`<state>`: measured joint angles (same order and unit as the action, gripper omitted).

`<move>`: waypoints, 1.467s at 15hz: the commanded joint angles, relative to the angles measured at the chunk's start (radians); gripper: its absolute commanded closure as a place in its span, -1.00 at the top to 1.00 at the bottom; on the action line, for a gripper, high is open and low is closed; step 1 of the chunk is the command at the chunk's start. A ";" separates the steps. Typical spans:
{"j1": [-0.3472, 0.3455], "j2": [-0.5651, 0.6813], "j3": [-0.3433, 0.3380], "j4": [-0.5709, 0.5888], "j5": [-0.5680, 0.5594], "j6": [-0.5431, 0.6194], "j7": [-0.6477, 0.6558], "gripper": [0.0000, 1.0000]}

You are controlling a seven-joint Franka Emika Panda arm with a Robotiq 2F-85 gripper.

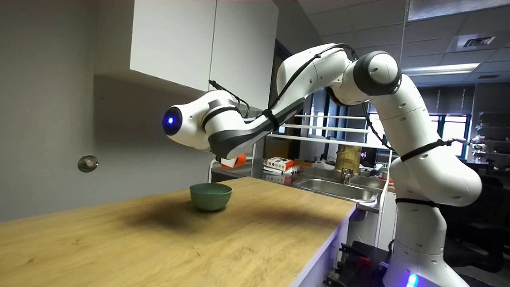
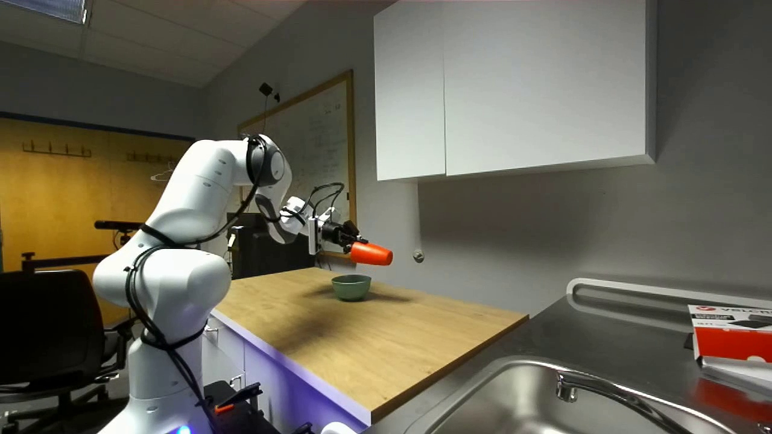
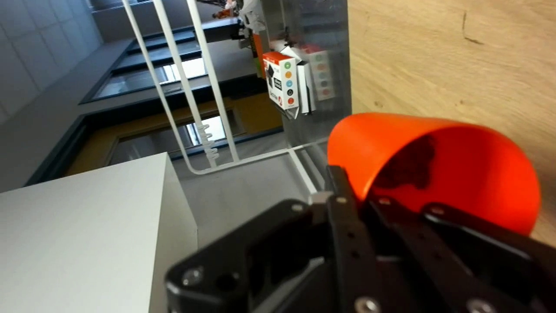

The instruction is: Pour the content from the orange cup into the bowl

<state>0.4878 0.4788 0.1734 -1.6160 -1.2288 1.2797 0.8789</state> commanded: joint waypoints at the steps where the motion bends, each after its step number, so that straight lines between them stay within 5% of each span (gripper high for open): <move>1: 0.034 0.056 0.023 0.018 -0.071 -0.100 0.054 -0.98; 13: 0.147 0.161 0.052 0.000 -0.176 -0.337 0.186 -0.98; 22: 0.150 0.202 0.057 0.007 -0.308 -0.453 0.192 -0.98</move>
<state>0.6382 0.6699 0.2250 -1.6183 -1.5095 0.8660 1.0542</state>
